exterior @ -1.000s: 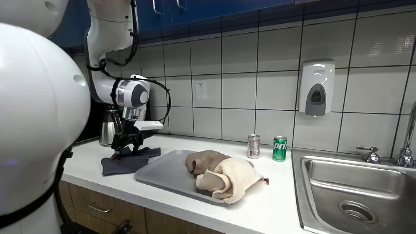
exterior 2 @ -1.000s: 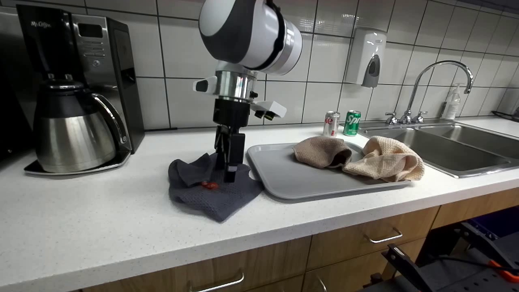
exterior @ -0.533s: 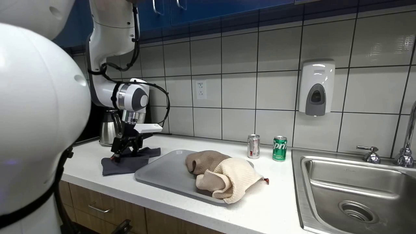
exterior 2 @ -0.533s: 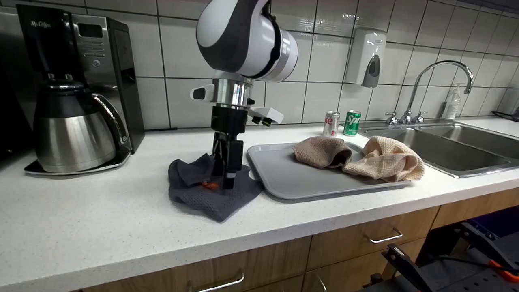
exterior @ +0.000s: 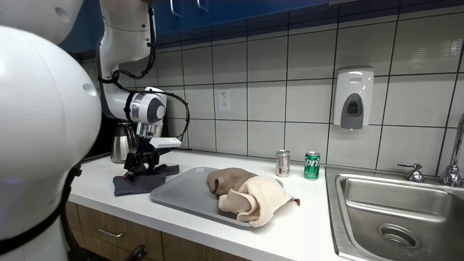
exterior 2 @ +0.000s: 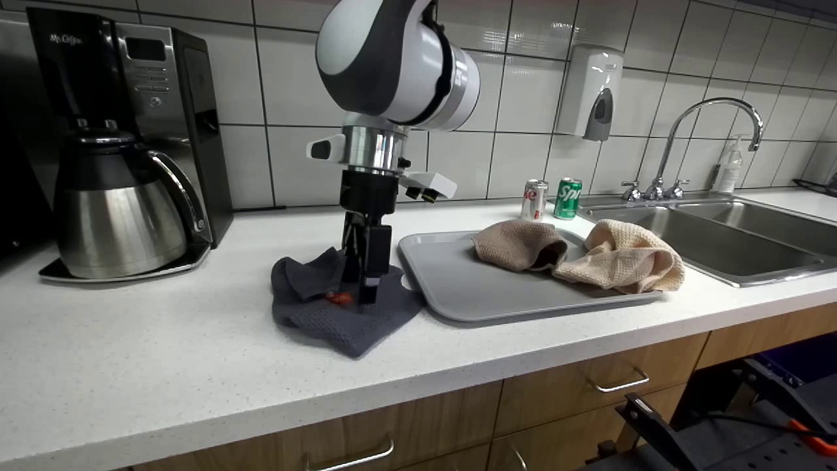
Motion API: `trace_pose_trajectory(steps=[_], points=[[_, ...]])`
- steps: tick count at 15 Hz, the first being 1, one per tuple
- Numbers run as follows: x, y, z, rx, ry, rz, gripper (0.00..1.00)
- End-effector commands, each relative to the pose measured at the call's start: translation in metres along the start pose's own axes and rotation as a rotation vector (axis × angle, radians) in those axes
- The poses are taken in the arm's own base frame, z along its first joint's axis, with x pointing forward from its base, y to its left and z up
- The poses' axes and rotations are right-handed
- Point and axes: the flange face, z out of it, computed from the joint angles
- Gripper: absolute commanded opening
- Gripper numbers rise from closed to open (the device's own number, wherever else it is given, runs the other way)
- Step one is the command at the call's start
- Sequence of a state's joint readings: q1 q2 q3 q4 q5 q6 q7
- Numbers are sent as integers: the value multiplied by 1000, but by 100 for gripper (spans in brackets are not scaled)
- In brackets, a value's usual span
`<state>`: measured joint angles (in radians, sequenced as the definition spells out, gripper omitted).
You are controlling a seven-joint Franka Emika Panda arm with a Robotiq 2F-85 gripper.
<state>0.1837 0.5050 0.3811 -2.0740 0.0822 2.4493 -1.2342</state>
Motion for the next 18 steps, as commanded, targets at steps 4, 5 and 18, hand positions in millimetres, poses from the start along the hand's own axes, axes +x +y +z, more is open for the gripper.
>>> trace_pose_trajectory(steps=[4,5,18], points=[[0,0,0,0,0,0,100],[0,0,0,0,0,0,100],[26,1,4,-34,-118,-168,100]])
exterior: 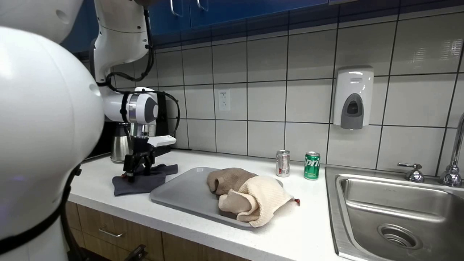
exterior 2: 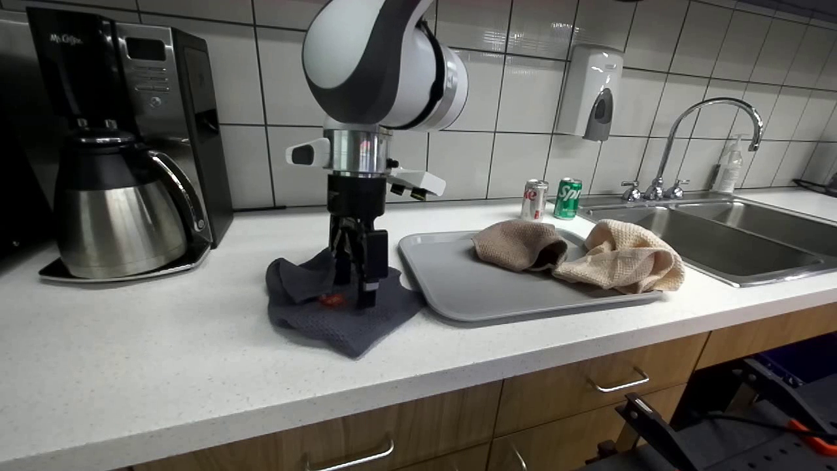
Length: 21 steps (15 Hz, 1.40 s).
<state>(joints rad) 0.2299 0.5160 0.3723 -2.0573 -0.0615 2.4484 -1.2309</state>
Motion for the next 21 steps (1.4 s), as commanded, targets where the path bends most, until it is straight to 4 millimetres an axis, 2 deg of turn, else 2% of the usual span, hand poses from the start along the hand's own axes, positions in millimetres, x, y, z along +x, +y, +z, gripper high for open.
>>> trace_pose_trajectory(steps=[1,3,4,5,14,15,21], points=[[4,6,-2,-6,-30,-28,100],[3,7,-2,-9,-33,-31,100],[2,7,-2,-10,-34,-30,91],[1,7,-2,-12,-37,-31,72],[3,9,-8,-22,-45,-49,3],[3,10,-11,-23,-47,-53,0],[12,11,-21,-25,-70,-94,1]])
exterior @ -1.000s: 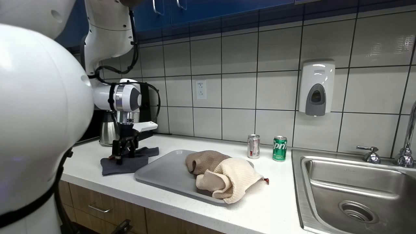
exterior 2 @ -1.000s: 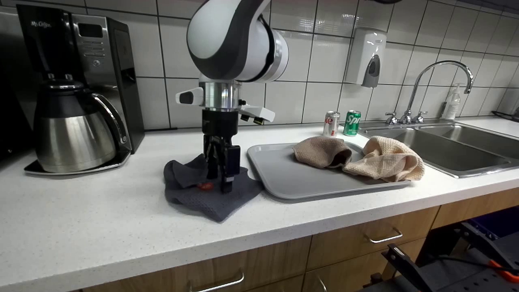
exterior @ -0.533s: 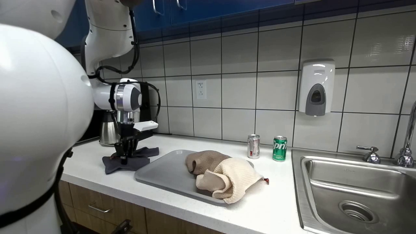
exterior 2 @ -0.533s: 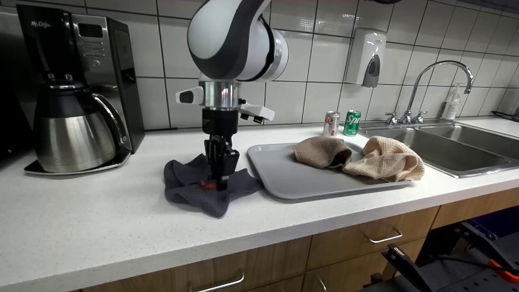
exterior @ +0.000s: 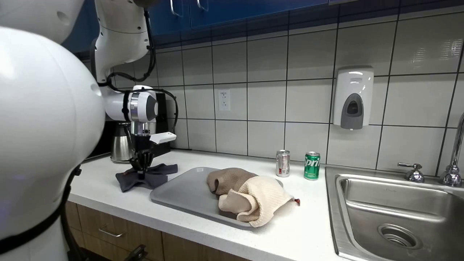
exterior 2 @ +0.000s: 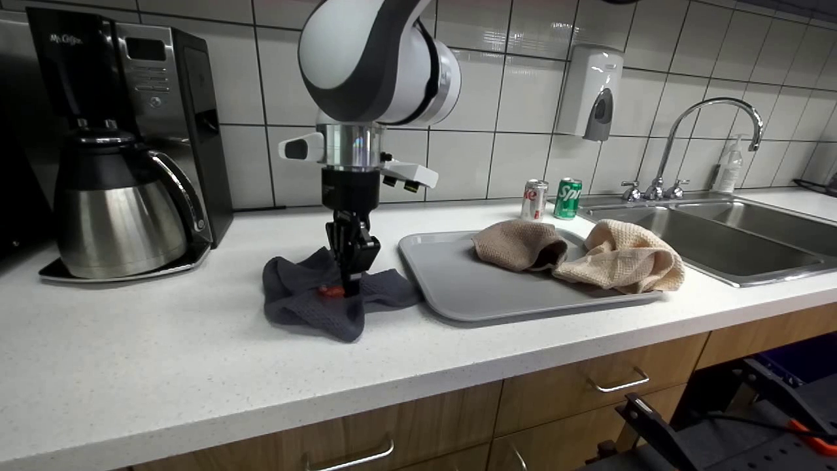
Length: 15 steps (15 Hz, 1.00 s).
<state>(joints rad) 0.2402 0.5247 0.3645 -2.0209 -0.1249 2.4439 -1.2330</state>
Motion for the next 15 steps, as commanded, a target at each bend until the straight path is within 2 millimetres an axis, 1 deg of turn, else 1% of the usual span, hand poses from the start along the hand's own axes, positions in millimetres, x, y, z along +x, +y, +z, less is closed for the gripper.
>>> trace_pose_trajectory(steps=[1,8,15], points=[[10,1,-14,14,-41,-54,1],[27,-9,-32,7,-102,-107,1],[22,-19,-57,-32,-123,-85,1]])
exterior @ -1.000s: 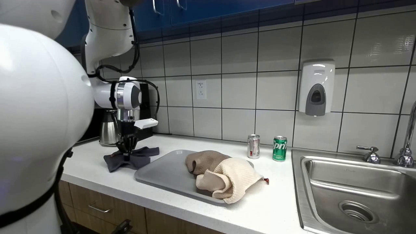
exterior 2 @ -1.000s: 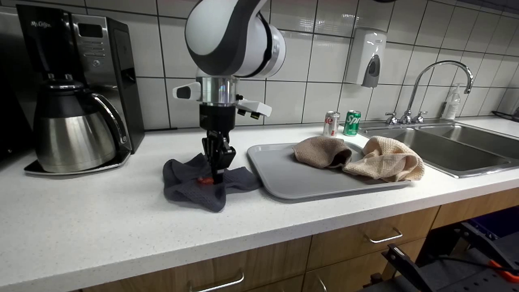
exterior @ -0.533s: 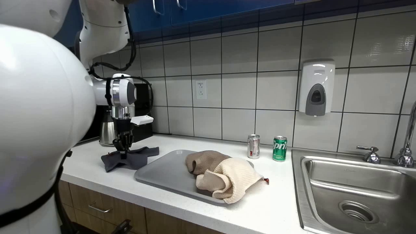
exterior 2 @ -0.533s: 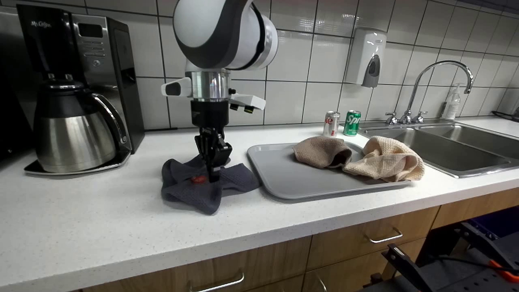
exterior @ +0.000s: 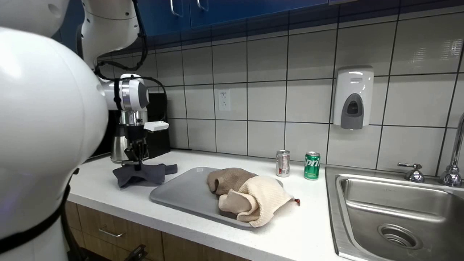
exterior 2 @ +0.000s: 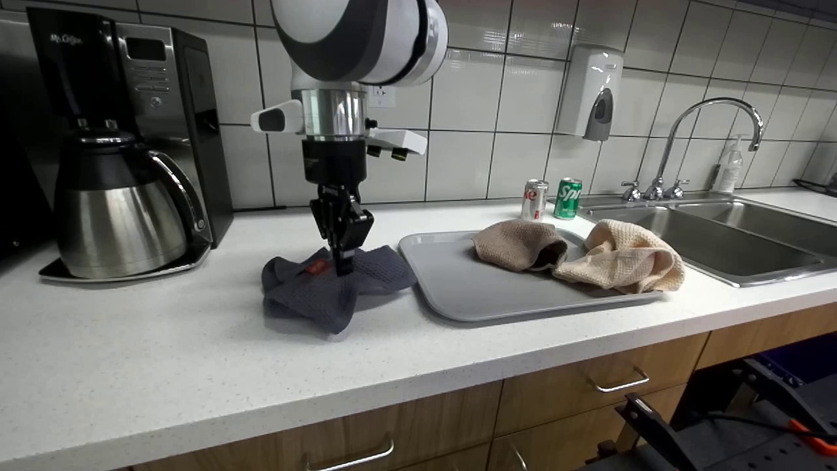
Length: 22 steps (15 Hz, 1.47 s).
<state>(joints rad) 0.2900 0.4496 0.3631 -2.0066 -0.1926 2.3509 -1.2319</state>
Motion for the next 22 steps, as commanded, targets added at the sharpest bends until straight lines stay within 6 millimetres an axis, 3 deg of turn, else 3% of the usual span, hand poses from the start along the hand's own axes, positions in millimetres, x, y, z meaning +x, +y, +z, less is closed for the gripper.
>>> trace_pose_trajectory(steps=[1,10,22], points=[[-6,-14,-24,-20,-44,18,1],[-11,-40,-60,-74,-97,48,1],[-22,-91,-78,-96,-142,171,1]])
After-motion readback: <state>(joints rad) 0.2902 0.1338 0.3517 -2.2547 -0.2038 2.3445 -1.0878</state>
